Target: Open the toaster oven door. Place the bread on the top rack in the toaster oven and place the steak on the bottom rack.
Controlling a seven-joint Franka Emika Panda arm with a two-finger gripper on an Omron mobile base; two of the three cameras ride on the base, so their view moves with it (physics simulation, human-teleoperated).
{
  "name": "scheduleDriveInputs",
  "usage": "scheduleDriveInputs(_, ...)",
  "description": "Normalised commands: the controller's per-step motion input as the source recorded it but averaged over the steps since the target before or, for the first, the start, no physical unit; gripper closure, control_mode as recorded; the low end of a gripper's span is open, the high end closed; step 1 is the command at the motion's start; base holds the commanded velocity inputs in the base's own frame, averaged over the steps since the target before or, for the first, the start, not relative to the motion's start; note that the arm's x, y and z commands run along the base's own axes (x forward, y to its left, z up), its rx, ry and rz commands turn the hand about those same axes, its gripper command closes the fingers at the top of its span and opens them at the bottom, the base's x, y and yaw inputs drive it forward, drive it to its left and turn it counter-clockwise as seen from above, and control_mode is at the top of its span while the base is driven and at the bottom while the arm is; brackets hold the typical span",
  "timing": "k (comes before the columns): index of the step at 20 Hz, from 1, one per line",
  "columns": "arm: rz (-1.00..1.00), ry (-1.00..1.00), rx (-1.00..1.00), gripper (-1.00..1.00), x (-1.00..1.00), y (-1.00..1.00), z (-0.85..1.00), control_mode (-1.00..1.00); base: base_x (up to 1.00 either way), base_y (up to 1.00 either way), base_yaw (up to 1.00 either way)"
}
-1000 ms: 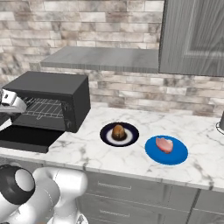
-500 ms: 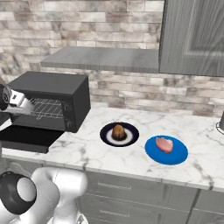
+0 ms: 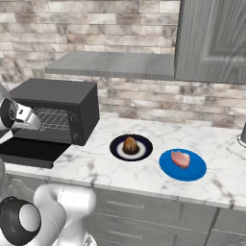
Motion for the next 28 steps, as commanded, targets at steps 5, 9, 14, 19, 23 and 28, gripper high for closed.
scheduleDriveInputs(5,0.0,-0.02,0.0,-1.0,0.0,0.0,-0.19,-1.0,0.0,0.0,0.0)
scheduleDriveInputs(9,0.0,0.0,0.0,-1.0,0.05,0.01,-0.2,-1.0,0.0,0.0,0.0)
scheduleDriveInputs(14,0.0,0.0,0.0,-1.0,0.2,0.09,-0.21,-1.0,0.0,0.0,0.0)
scheduleDriveInputs(19,0.0,0.0,0.0,-1.0,0.31,0.21,-0.16,-1.0,0.0,0.0,0.0)
scheduleDriveInputs(23,0.0,0.0,0.0,-1.0,0.32,0.2,-0.09,-1.0,0.0,0.0,0.0)
scheduleDriveInputs(28,0.0,0.0,0.0,-1.0,0.34,0.14,-0.12,-1.0,0.0,0.0,0.0)
